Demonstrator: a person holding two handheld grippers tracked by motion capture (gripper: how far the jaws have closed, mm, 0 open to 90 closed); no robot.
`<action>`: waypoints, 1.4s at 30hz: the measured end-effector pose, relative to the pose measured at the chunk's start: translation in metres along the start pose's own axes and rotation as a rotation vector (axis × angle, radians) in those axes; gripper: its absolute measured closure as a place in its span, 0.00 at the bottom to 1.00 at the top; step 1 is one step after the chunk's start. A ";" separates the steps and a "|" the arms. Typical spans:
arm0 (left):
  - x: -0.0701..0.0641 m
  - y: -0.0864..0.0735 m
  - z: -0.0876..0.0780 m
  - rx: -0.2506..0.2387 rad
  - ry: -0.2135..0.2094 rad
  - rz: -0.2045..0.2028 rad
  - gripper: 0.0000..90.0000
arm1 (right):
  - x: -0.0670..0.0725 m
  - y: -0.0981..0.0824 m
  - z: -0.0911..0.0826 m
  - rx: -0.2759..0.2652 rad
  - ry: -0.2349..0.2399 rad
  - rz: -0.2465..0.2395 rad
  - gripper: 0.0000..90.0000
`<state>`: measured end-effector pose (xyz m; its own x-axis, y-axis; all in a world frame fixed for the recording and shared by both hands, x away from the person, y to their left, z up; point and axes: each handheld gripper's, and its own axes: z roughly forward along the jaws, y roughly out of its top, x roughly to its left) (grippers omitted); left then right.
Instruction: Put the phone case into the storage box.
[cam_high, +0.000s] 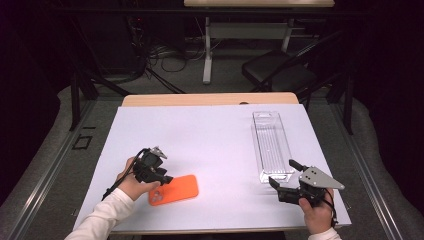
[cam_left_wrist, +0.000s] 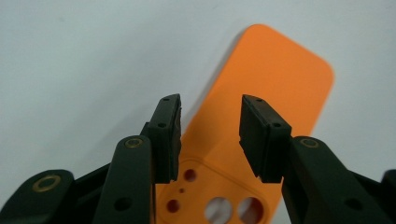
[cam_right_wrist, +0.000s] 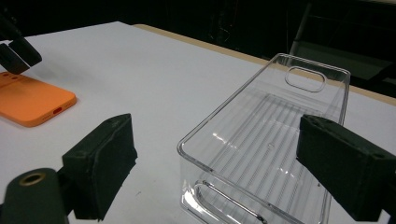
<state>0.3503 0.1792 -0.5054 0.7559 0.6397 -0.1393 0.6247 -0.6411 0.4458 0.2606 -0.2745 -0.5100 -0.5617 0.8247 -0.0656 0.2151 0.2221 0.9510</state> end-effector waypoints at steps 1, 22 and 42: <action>-0.002 0.001 -0.001 0.002 0.010 0.017 0.65 | 0.000 0.000 0.000 0.000 0.000 0.000 0.12; -0.007 0.004 0.000 0.053 -0.044 0.124 0.25 | 0.000 0.000 0.000 0.007 0.000 -0.007 0.12; -0.019 0.007 0.006 0.188 -0.006 0.276 0.00 | 0.001 0.000 0.001 0.009 0.000 -0.007 0.12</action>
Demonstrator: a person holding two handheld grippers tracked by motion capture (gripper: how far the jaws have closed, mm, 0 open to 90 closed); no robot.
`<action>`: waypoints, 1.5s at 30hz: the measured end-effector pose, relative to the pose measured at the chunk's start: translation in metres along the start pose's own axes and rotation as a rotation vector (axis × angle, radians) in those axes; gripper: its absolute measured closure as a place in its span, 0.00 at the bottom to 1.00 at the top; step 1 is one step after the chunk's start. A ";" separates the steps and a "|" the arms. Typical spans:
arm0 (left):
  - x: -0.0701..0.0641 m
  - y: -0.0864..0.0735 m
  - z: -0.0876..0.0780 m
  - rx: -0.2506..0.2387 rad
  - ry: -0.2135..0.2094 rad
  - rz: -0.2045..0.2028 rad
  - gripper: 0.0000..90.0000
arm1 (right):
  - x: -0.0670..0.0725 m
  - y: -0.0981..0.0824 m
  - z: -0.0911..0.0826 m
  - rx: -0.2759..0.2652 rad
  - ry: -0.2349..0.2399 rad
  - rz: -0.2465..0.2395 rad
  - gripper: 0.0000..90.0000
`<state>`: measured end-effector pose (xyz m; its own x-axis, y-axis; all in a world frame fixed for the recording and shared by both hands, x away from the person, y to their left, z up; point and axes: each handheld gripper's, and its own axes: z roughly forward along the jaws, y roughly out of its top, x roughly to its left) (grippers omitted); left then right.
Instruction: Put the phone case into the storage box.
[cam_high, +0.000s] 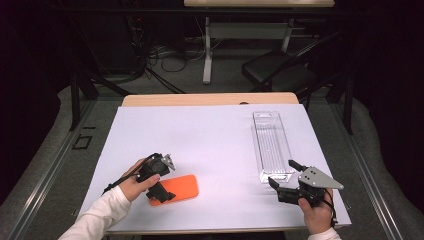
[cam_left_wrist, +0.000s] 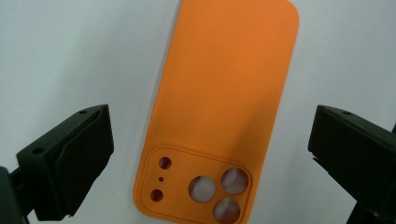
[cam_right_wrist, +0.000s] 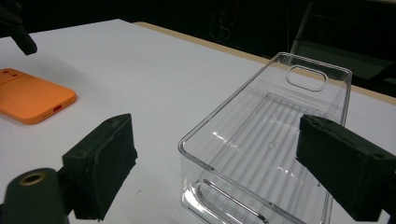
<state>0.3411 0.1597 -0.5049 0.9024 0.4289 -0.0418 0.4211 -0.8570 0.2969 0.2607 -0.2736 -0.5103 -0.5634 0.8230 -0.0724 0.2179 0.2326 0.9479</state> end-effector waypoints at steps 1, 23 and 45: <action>-0.001 0.001 0.002 0.016 0.006 0.011 0.00 | 0.000 0.000 0.000 0.001 0.000 0.002 0.12; 0.001 0.004 0.024 0.103 -0.061 0.034 0.00 | 0.000 0.000 0.000 -0.002 0.004 0.001 0.12; -0.003 0.013 0.039 0.141 -0.012 0.086 0.04 | -0.001 0.000 0.000 -0.001 0.006 0.001 0.12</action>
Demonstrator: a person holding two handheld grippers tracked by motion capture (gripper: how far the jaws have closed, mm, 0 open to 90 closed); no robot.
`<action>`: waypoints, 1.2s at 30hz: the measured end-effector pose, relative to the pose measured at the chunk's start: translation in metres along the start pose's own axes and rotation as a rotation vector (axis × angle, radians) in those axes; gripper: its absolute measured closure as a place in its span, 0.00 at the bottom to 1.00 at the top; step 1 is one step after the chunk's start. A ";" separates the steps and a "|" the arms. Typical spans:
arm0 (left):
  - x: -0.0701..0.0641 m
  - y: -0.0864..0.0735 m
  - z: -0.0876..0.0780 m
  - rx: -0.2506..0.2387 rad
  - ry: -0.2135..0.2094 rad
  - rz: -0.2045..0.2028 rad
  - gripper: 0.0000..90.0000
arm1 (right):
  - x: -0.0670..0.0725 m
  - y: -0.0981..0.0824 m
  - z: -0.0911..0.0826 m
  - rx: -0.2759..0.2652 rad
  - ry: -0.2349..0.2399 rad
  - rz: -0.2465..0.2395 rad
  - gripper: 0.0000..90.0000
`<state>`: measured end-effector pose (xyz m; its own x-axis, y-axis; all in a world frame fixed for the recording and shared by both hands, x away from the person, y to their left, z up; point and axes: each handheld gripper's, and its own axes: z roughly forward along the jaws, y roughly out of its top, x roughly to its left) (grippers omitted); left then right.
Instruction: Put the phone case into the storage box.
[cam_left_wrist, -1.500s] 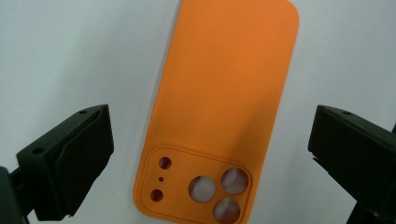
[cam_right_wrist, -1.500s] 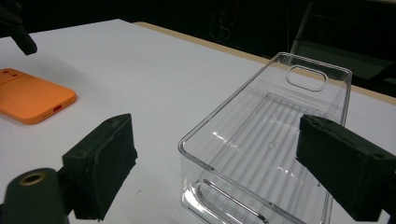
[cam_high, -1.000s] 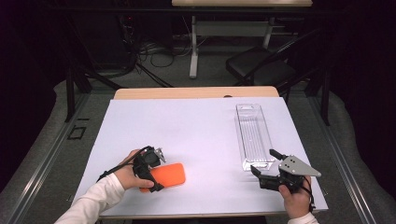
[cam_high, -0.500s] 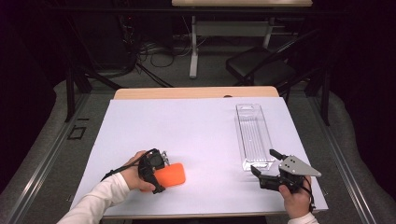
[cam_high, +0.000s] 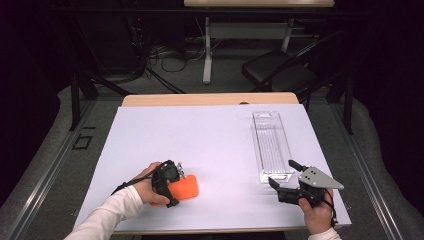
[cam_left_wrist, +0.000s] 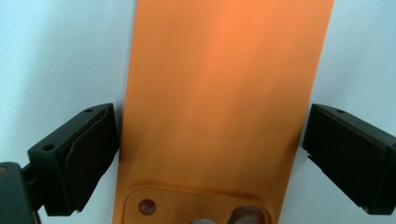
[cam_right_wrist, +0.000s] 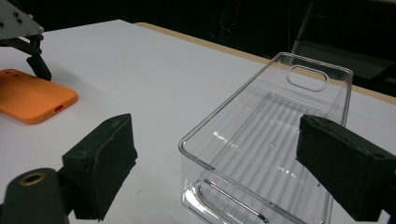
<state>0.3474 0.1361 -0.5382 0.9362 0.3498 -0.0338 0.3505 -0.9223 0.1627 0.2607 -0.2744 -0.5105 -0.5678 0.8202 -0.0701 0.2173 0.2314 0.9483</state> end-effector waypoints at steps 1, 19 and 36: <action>0.000 0.000 0.000 0.000 0.000 0.000 0.05 | 0.000 0.000 0.000 0.000 0.000 0.000 0.12; 0.004 -0.005 -0.004 -0.030 -0.011 0.034 0.14 | 0.001 0.000 0.001 0.000 0.001 0.003 0.13; 0.005 -0.005 -0.004 -0.034 -0.019 0.044 0.15 | 0.000 -0.001 0.001 0.002 0.002 0.002 0.13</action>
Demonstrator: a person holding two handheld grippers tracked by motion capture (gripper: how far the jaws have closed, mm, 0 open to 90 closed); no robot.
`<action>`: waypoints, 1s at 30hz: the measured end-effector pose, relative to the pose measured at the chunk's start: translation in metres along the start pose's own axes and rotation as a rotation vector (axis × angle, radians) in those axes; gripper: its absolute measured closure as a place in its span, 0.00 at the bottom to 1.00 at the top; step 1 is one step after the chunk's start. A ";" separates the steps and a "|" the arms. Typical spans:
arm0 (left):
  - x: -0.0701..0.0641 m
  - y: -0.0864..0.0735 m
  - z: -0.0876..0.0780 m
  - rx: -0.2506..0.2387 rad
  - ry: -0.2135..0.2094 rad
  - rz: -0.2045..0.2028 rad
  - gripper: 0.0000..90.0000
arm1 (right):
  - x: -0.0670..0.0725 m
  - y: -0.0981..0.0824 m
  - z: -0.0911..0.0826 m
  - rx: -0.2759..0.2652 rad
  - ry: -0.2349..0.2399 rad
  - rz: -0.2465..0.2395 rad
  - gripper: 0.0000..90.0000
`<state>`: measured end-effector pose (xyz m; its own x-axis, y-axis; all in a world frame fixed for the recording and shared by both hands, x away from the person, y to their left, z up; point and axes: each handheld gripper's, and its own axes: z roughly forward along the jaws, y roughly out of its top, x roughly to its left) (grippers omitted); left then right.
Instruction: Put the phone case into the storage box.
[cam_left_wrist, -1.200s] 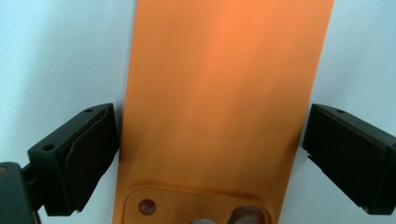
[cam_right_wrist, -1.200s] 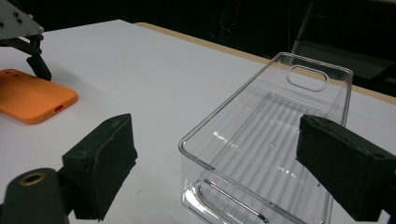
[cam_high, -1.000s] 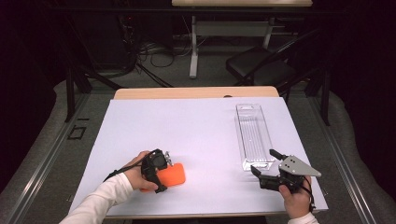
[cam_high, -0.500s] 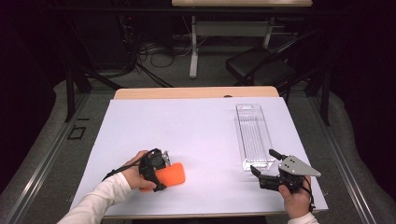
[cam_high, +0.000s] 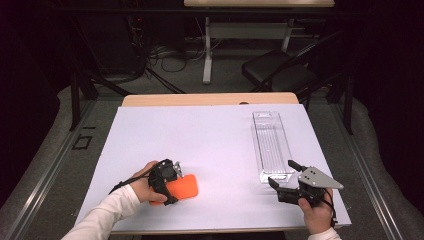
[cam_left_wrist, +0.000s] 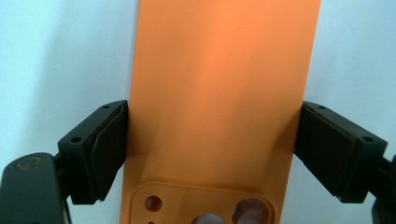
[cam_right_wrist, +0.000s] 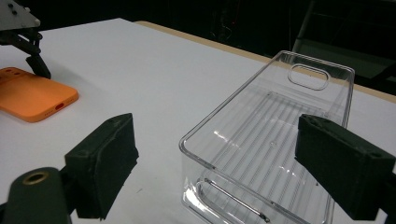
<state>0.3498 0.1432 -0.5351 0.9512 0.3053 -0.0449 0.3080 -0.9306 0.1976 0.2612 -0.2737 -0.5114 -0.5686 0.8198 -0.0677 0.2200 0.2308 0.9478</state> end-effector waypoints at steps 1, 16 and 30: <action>0.000 0.000 0.000 -0.001 0.005 0.001 0.15 | 0.000 0.000 0.000 0.000 0.000 0.002 0.14; 0.000 -0.001 -0.001 -0.004 0.004 0.010 0.16 | 0.000 0.000 0.001 -0.001 -0.001 0.002 0.14; -0.003 0.003 -0.013 -0.036 -0.007 -0.019 0.16 | 0.000 0.000 0.000 -0.001 -0.003 0.000 0.14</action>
<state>0.3479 0.1425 -0.5219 0.9452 0.3215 -0.0560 0.3256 -0.9168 0.2314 0.2614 -0.2737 -0.5114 -0.5662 0.8214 -0.0683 0.2190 0.2298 0.9483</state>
